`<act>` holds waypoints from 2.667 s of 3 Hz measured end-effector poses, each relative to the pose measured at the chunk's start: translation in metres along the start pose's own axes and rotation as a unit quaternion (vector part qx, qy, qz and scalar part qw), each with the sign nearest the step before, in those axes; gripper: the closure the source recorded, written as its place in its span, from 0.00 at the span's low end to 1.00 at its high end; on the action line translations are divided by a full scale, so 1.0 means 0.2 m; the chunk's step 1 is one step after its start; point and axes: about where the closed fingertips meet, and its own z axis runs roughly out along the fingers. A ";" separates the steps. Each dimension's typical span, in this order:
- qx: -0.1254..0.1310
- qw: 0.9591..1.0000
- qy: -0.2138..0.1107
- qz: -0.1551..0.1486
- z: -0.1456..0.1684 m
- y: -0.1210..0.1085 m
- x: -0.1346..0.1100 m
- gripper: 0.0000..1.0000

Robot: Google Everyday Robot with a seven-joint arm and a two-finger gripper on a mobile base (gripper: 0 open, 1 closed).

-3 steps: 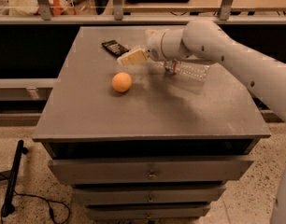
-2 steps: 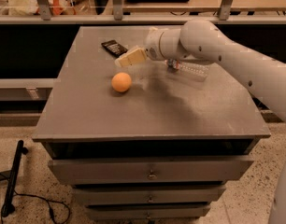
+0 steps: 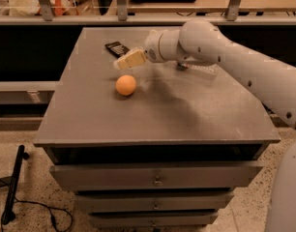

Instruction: Pick rxbar chocolate

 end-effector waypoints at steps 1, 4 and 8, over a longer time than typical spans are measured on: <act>-0.007 1.000 0.011 0.000 0.06 0.01 0.01 0.00; -0.006 1.000 0.007 0.026 0.18 -0.02 0.03 0.00; -0.017 0.999 0.030 0.029 0.24 0.00 0.06 0.59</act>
Offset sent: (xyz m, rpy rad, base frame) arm 0.0216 0.0144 -0.0102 -0.0069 0.0467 -0.0097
